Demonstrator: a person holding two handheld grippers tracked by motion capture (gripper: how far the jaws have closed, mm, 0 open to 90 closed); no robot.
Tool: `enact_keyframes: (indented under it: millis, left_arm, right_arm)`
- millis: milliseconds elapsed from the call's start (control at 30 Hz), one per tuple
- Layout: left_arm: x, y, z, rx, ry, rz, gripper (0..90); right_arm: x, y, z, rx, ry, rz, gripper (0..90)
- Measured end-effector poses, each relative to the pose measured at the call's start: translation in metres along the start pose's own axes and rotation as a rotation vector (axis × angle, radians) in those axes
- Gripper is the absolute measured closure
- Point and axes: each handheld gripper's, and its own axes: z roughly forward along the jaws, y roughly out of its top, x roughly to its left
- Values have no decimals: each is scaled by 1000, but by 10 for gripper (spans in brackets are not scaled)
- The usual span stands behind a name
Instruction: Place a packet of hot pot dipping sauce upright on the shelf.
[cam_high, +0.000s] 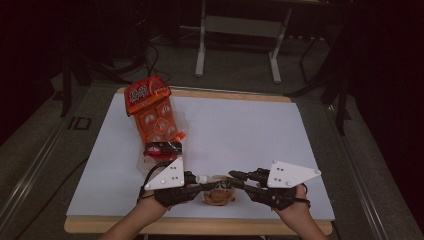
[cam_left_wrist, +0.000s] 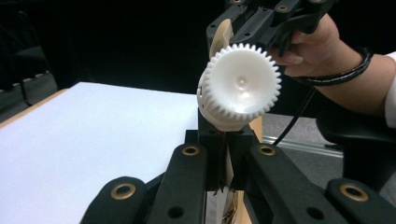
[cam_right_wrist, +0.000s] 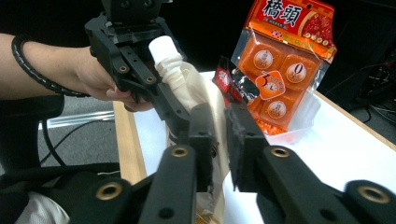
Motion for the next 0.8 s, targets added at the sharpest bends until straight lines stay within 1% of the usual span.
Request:
enact_keyframes:
  millis: [133,167,233,267,333,400,433,467,500,600,633,733,800]
  left_arm:
    - [1,4,-5,-9,20,5,888]
    - [2,5,-7,-15,14,2,888]
    - [2,6,-9,-19,28,7,889]
    - [2,7,-10,-17,25,8,889]
    - [3,9,-13,-19,34,12,889]
    - [3,11,-15,-21,43,21,889]
    - [4,11,-16,-21,37,21,890]
    - [5,12,-17,-21,43,28,889]
    - [5,13,-18,-22,48,27,889]
    - [8,14,-22,-25,55,25,889]
    - [9,15,-24,-26,59,26,889]
    - [12,17,-29,-34,72,31,889]
    - [14,18,-34,-35,80,35,889]
  right_arm:
    - [-3,0,-3,-13,-12,18,729]
    - [-4,-1,-4,-14,-17,21,714]
    - [-6,-2,-5,-17,-25,26,681]
    - [-7,-2,-5,-16,-31,31,661]
    - [-8,-4,-6,-24,-34,40,636]
    - [-9,-4,-8,-27,-42,47,587]
    - [-9,-5,-8,-33,-46,46,574]
    - [-10,-5,-9,-36,-49,46,551]
    - [-10,-5,-10,-42,-56,48,509]
    - [-13,-6,-13,-56,-74,53,445]
    - [-14,-6,-14,-63,-80,61,403]
    - [-17,-9,-16,-69,-95,80,349]
    - [-21,-11,-17,-76,-92,105,289]
